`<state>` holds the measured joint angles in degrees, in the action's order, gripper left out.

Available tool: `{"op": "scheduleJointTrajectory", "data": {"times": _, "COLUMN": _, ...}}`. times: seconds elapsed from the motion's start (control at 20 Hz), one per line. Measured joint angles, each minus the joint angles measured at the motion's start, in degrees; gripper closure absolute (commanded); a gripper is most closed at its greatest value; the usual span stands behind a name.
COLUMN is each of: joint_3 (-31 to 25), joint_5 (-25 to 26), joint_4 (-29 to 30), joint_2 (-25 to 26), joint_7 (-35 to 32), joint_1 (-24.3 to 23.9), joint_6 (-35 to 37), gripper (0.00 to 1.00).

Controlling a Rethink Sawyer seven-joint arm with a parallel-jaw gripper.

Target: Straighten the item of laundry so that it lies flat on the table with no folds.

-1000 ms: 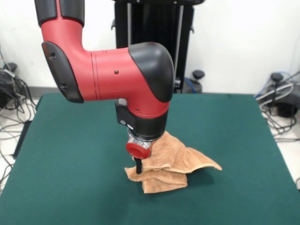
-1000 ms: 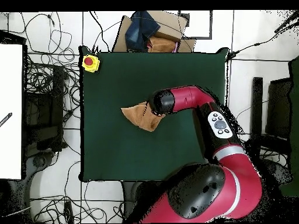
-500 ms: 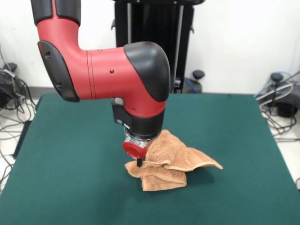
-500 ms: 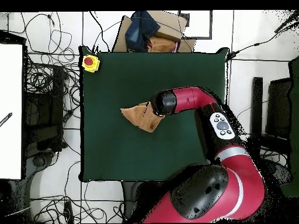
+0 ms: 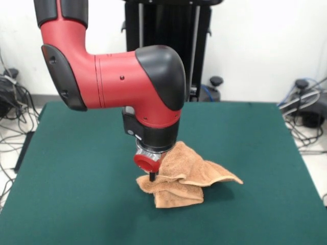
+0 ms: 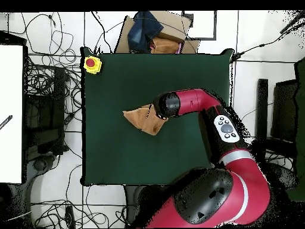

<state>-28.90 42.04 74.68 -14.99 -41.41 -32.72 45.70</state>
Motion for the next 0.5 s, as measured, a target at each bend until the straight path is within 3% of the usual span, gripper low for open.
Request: {"op": "scheduleJointTrajectory", "data": {"times": 0.5, "joint_3": 0.3, "joint_5": 0.0, "joint_4": 0.4, "joint_2": -0.4, "joint_7": 0.0, "joint_1": 0.1, "joint_6": 0.0, "gripper": 1.00}}
